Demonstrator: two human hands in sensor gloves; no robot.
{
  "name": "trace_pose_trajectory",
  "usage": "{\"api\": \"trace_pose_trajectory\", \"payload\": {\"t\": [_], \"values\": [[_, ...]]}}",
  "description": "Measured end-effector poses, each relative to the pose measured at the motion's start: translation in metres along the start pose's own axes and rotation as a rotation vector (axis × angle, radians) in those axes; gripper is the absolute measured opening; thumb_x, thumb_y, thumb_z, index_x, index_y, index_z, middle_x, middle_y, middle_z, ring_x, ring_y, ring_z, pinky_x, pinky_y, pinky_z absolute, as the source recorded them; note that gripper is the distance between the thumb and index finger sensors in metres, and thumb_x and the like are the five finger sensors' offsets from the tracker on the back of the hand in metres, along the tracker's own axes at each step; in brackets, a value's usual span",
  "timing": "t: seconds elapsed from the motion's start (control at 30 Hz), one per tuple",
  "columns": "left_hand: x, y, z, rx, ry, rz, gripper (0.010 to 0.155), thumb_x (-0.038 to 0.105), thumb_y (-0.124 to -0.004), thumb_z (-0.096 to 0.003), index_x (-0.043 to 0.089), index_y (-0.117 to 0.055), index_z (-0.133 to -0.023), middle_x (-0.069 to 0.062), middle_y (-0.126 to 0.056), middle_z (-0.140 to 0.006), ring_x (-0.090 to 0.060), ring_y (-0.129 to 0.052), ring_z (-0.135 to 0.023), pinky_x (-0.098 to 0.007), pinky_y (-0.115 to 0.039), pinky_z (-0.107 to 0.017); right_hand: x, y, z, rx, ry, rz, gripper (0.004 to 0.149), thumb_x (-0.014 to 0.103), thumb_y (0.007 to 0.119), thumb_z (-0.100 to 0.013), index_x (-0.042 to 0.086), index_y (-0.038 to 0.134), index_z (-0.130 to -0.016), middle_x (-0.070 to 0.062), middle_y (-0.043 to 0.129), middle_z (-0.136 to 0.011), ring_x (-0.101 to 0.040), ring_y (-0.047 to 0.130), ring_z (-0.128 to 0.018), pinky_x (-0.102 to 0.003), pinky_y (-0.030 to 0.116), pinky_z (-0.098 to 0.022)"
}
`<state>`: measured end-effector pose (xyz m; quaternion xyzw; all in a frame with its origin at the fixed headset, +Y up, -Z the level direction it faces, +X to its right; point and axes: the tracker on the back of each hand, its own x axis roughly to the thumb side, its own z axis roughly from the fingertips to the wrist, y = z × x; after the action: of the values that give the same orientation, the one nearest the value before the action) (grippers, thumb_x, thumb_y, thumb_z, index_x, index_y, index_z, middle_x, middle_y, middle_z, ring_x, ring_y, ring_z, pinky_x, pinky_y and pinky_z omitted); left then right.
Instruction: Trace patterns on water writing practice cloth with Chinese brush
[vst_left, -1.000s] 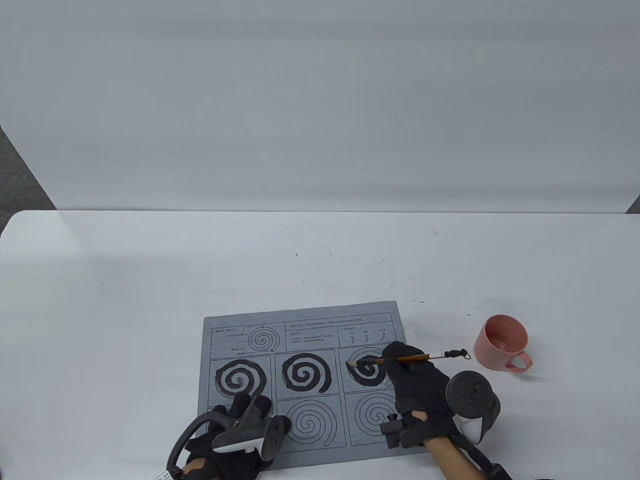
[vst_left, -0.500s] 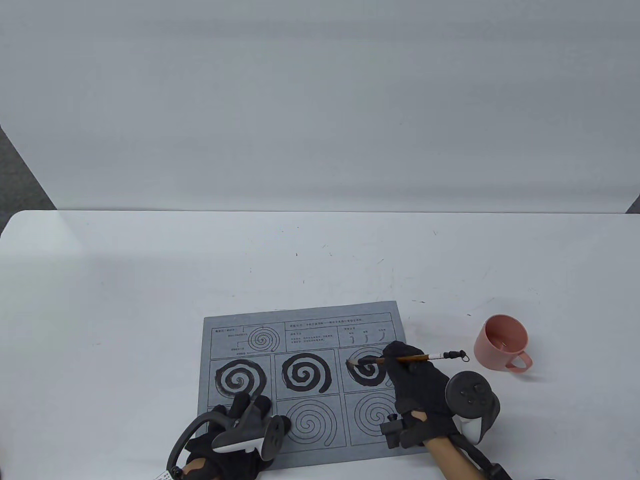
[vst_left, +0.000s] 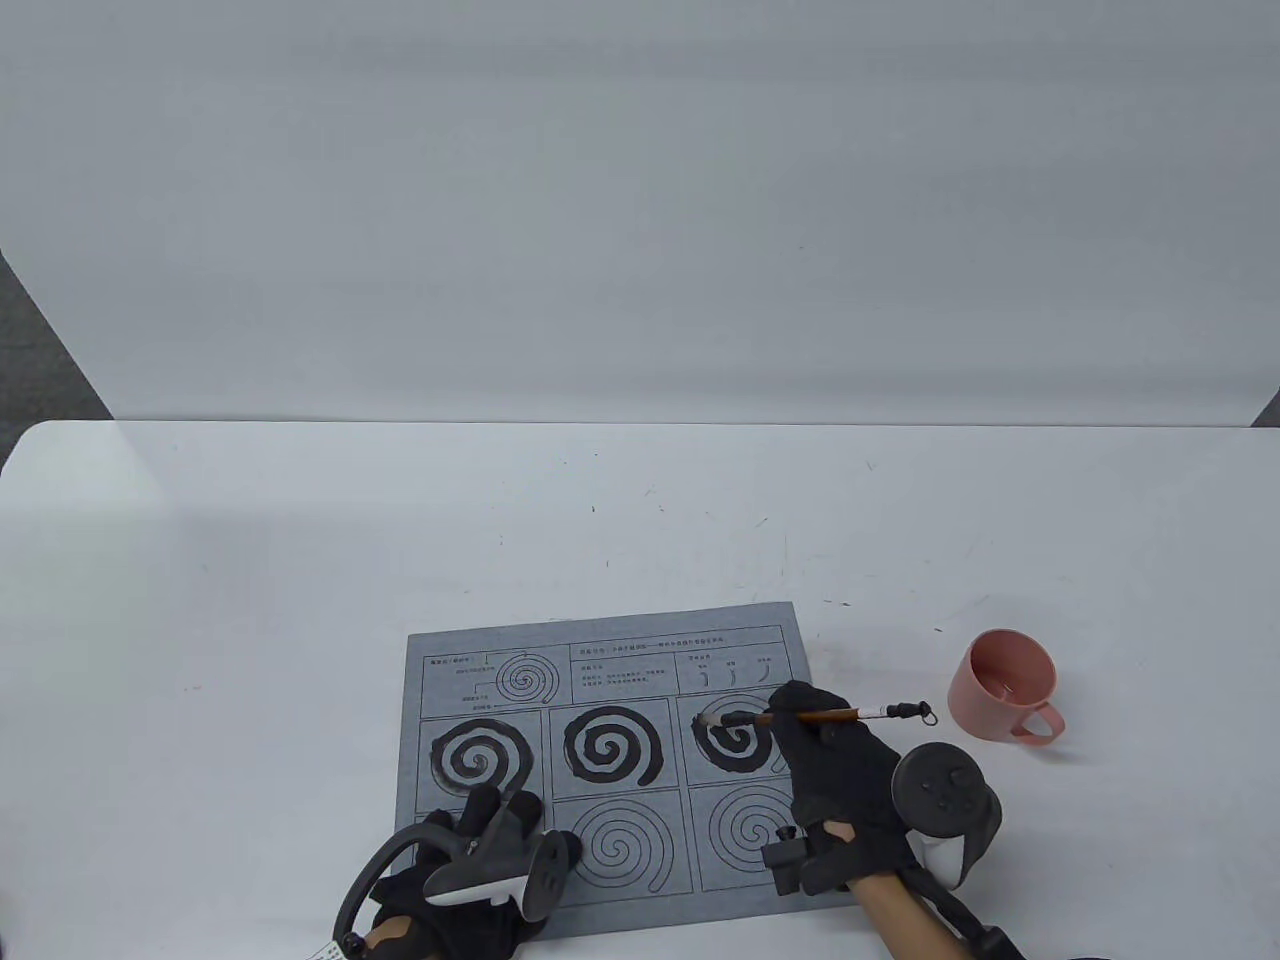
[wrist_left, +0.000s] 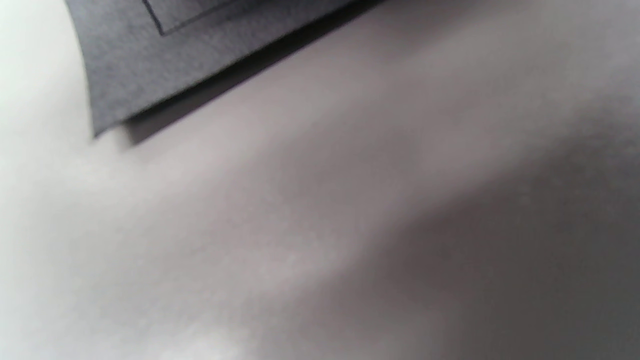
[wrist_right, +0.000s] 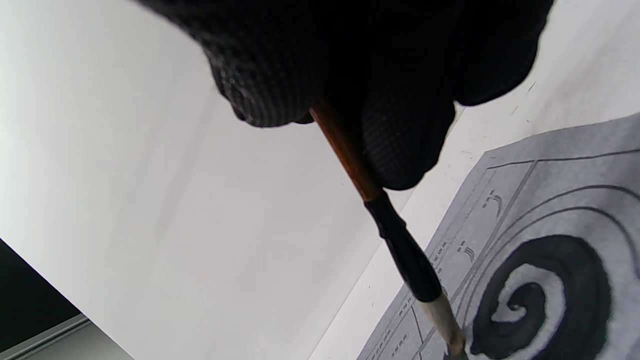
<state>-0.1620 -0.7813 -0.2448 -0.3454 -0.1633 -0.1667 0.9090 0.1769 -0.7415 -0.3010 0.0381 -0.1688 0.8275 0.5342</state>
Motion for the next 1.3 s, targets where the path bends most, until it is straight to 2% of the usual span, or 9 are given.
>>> {"api": "trace_pose_trajectory", "payload": {"t": [1.3], "values": [[0.0, 0.0, 0.0, 0.0, 0.0, 0.0, 0.074, 0.056, -0.036, -0.0385, 0.055, 0.02, -0.086, 0.001, 0.028, -0.102, -0.042, 0.014, -0.105, -0.07, -0.019, -0.078, -0.0017, -0.0002, -0.0001, -0.014, -0.023, 0.02, 0.034, 0.021, 0.086, -0.045, 0.011, 0.083, -0.078, -0.021, 0.094, -0.08, -0.037, 0.106, -0.061, -0.058, 0.077, -0.054]]}}
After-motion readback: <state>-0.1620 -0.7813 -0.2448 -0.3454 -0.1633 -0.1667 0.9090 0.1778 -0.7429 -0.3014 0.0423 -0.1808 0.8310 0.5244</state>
